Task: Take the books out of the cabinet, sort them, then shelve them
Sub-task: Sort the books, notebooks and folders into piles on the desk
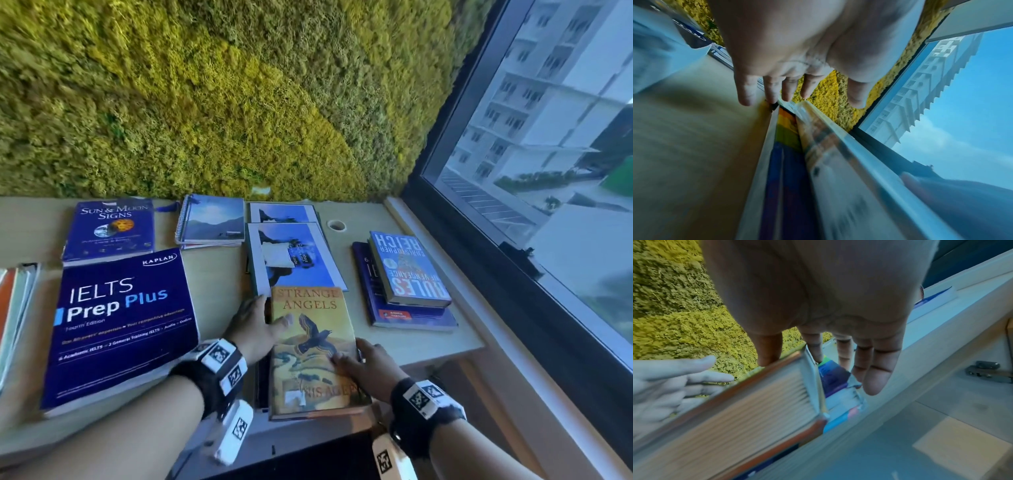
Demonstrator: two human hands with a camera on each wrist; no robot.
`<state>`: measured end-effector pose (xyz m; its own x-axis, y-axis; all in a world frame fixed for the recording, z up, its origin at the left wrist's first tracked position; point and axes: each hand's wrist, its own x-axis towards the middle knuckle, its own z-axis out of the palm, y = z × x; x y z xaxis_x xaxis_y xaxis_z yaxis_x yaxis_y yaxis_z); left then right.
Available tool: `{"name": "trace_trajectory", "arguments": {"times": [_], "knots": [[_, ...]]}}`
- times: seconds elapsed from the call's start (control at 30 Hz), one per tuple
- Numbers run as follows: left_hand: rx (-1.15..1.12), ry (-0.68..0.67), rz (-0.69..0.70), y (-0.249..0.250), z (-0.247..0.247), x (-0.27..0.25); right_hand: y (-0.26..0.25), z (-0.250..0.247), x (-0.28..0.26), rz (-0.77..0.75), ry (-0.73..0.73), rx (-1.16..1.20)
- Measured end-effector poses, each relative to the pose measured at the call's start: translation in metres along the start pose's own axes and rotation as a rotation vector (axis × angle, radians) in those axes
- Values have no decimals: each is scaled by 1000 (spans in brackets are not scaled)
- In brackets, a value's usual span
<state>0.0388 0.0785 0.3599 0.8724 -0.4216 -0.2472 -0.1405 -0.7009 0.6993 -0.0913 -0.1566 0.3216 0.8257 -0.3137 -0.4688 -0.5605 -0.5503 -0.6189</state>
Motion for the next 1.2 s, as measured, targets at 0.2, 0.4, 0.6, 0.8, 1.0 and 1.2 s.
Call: {"name": "trace_trajectory", "arguments": {"times": [0.2, 0.4, 0.6, 0.8, 1.0, 1.2], "knots": [[-3, -79, -34, 7, -21, 67, -22, -4, -20, 13, 2, -119], [3, -5, -174, 4, -27, 118, -19, -6, -20, 2, 17, -98], [-122, 129, -198, 9, -49, 160, -23, -9, -18, -7, 15, -153], [57, 75, -187, 28, -54, 163, -26, -5, -21, 10, 44, -187], [99, -84, -112, -4, -33, 100, -44, -10, -18, 32, 70, -185], [-69, -112, -50, 15, -17, 49, -58, -14, -1, -6, 36, -301]]}}
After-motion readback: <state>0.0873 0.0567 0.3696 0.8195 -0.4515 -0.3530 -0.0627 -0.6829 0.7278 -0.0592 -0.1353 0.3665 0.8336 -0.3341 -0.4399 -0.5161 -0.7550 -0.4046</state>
